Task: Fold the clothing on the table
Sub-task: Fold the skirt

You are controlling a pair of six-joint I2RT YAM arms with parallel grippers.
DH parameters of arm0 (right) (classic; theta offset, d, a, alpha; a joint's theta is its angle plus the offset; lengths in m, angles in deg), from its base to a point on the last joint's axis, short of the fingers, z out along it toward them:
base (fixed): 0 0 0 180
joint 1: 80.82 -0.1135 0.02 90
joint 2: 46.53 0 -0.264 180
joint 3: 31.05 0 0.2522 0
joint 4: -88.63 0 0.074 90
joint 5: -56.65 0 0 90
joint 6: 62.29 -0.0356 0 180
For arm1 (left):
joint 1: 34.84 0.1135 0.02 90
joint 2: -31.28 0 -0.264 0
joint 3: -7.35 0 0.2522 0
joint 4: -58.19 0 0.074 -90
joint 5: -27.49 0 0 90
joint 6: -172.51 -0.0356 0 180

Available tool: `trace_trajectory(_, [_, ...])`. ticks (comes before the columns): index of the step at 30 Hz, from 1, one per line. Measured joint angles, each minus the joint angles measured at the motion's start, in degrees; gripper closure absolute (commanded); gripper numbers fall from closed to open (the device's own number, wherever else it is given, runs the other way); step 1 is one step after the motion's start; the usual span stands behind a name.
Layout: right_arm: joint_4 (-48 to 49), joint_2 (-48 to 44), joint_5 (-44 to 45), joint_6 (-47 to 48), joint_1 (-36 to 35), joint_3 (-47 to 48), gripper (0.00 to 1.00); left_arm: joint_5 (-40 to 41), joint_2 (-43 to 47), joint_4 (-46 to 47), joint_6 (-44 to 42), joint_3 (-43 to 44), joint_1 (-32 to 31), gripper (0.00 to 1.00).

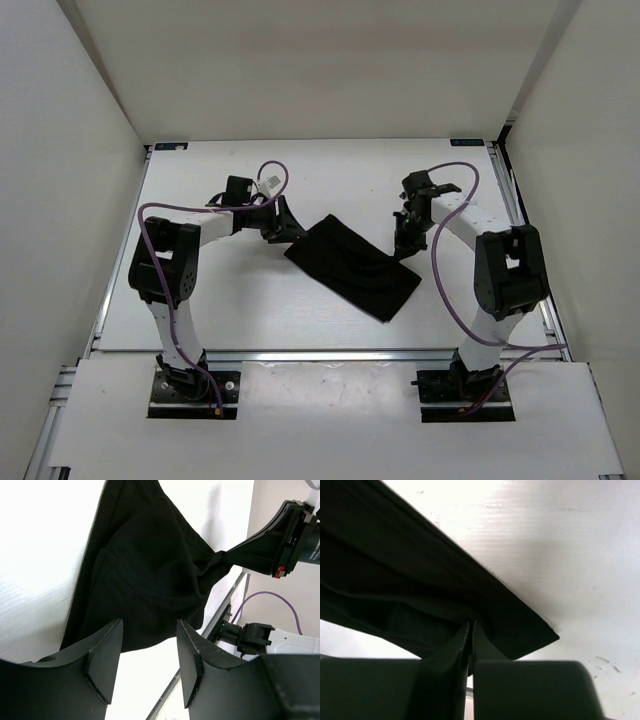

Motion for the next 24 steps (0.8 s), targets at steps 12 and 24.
trace_trajectory(12, [-4.4, -17.8, 2.8, -4.3, 3.2, -6.0, 1.00, 0.0, 0.9, 1.6, 1.4, -1.5, 0.4, 0.44])
trace_trajectory(24, [-11.9, -15.9, 13.5, -9.3, 5.9, -15.6, 0.78, 0.5, 0.9, 1.5, 2.8, -0.7, -1.8, 0.46])
